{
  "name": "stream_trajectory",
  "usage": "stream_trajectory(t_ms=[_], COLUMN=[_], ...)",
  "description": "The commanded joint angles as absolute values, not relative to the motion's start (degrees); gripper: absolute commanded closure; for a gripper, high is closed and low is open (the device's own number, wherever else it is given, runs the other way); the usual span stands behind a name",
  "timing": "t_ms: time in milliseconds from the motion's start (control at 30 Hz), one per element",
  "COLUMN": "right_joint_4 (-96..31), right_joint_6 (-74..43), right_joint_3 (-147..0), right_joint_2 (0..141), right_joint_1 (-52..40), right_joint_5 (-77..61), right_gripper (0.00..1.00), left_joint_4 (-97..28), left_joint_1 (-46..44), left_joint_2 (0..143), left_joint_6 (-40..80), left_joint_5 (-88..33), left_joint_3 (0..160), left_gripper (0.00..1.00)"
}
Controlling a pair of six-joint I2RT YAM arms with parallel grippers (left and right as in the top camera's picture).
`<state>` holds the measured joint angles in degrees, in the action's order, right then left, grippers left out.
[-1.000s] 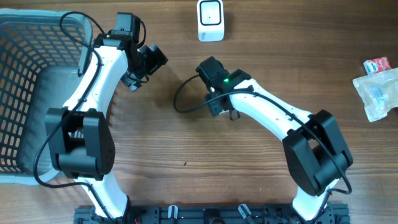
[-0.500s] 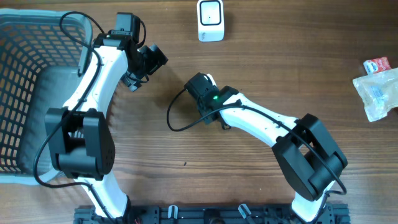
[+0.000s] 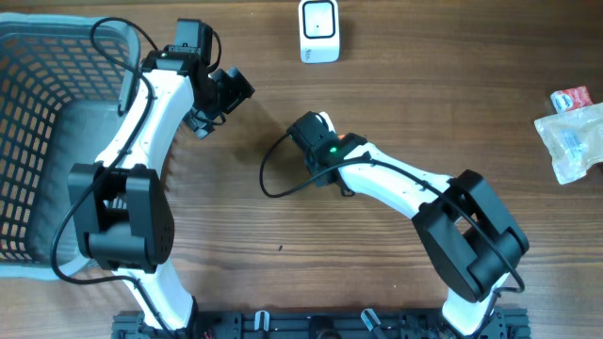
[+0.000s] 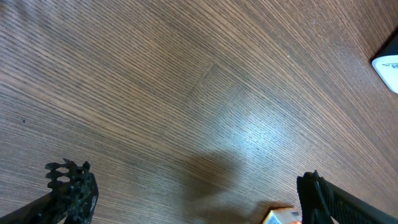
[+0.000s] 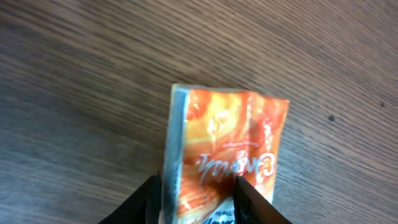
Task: Scan the item barcode
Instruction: 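Lift the orange snack pack and turn it toward the scanner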
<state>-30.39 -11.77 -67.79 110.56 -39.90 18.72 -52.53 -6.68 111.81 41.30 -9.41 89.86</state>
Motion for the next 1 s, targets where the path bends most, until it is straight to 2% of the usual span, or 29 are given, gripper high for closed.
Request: stream_trajectory(t_ms=[0, 100, 267, 533, 633, 900, 967], right_joint_4=[-30.22, -31.07, -34.41, -36.77, -36.69, -30.48, -31.40], right_joint_6=[-13.65, -17.10, -18.15, -18.20, -20.40, -32.08, -32.97], right_joint_3=[-66.46, -67.77, -73.58, -77.78, -74.61, -63.16, -61.98], right_joint_2=[110.48, 110.34, 108.75, 106.26, 106.54, 106.56, 106.56], right_joint_1=[-39.35, -39.33, -37.95, -27.35, -26.00, -25.08, -23.90], right_joint_5=[19.49, 18.90, 11.38, -34.04, -44.75, -45.95, -40.99], right_gripper=[0.70, 0.95, 0.95, 0.96, 0.95, 0.94, 0.89], left_joint_4=[-52.60, -52.58, -52.60, -52.58, -52.58, -52.58, -52.60], left_joint_1=[-6.52, -6.52, -6.52, -6.52, -6.52, -6.52, -6.52], left_joint_2=[111.85, 111.85, 111.85, 111.85, 111.85, 111.85, 111.85], left_joint_6=[42.48, 42.48, 42.48, 42.48, 42.48, 42.48, 42.48], left_joint_5=[-9.08, -9.08, -9.08, -9.08, -9.08, -9.08, -9.08], left_joint_3=[89.89, 89.89, 89.89, 89.89, 89.89, 89.89, 89.89], left_gripper=[0.00, 0.00, 0.00, 0.00, 0.00, 0.00, 0.00])
